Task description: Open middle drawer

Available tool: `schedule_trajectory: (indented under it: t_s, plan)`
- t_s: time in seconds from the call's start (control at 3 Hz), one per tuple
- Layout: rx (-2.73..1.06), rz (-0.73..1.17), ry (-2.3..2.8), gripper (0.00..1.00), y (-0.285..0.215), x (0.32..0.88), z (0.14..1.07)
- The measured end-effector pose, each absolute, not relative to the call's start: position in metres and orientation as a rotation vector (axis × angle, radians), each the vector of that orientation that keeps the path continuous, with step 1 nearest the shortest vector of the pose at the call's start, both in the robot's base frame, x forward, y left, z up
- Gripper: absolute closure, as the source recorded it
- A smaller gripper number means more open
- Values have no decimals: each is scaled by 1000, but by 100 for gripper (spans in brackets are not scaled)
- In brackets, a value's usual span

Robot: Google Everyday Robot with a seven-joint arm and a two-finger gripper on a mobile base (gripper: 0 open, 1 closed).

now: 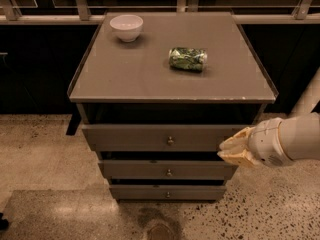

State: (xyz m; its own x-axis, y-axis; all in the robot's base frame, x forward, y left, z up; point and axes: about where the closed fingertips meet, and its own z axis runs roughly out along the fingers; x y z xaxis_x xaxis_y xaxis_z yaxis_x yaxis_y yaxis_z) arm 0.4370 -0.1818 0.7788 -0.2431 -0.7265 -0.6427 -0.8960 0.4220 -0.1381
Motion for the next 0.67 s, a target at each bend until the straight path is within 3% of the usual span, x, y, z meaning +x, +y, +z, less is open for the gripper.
schedule_trajectory:
  t_s: [0.33, 0.67]
  plan:
    - [-1293, 321, 2028, 89, -185, 436, 769]
    - [-1150, 380, 1996, 100, -172, 417, 718]
